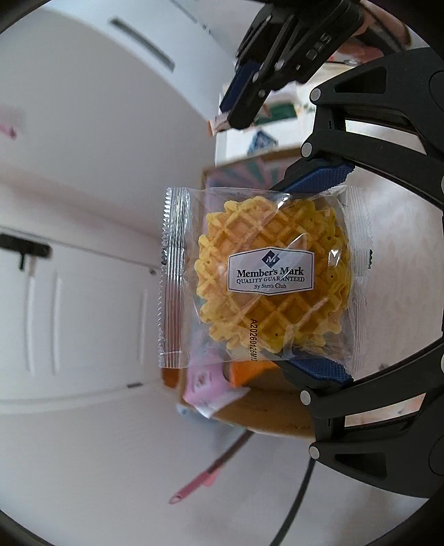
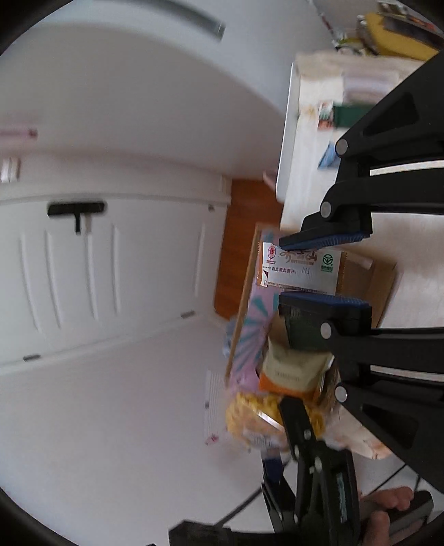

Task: Organize snacks
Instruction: 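Carry the waffle and beige packet over the box and release them inside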

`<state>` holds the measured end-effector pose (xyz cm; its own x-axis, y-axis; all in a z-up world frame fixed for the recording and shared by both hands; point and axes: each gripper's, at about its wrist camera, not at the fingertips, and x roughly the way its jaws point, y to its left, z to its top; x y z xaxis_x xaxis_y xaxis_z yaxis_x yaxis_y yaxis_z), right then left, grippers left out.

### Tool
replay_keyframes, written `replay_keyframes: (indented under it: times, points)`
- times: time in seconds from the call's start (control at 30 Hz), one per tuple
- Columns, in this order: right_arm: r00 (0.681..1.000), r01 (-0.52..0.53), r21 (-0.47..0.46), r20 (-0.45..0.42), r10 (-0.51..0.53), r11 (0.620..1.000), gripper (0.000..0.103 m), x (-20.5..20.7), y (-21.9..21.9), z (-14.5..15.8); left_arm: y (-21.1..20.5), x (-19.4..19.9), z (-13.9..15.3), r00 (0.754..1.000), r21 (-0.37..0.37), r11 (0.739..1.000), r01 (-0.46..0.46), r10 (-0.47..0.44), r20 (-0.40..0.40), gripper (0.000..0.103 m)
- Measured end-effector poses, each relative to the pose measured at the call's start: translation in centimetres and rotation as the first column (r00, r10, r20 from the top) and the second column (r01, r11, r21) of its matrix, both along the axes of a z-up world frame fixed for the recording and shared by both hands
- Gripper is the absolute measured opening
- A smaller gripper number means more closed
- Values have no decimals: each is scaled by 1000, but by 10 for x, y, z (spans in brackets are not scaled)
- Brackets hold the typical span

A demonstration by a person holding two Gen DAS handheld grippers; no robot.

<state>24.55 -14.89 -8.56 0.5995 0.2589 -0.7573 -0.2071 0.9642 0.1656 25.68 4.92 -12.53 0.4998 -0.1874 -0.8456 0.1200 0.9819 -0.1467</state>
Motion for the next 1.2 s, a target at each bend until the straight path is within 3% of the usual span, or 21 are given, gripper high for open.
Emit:
replay_keyframes:
  times: [0.17,0.43,0.6,1.0,1.2]
  points:
    - [996,-61,19,-66,62,998,23,15,26,-24,3,26,-42,993,11,1000,3,-1,-121,77]
    - [990,-70,16,-122,71,997,23,19,28,-45,-23,51,-63,986,74,995,68,-55,-154,78]
    - [990,-57,20,-125,59,998,23,20,16,-44,-35,44,-65,989,207,974,91,-65,-130,99]
    - [984,-67,37,-164,72,997,23,18,12,-52,0,2,-36,998,178,984,-5,17,-64,99]
    - [976,-94,35,-193,99,995,23,44,28,-58,10,-4,-27,999,174,984,-23,31,-43,99]
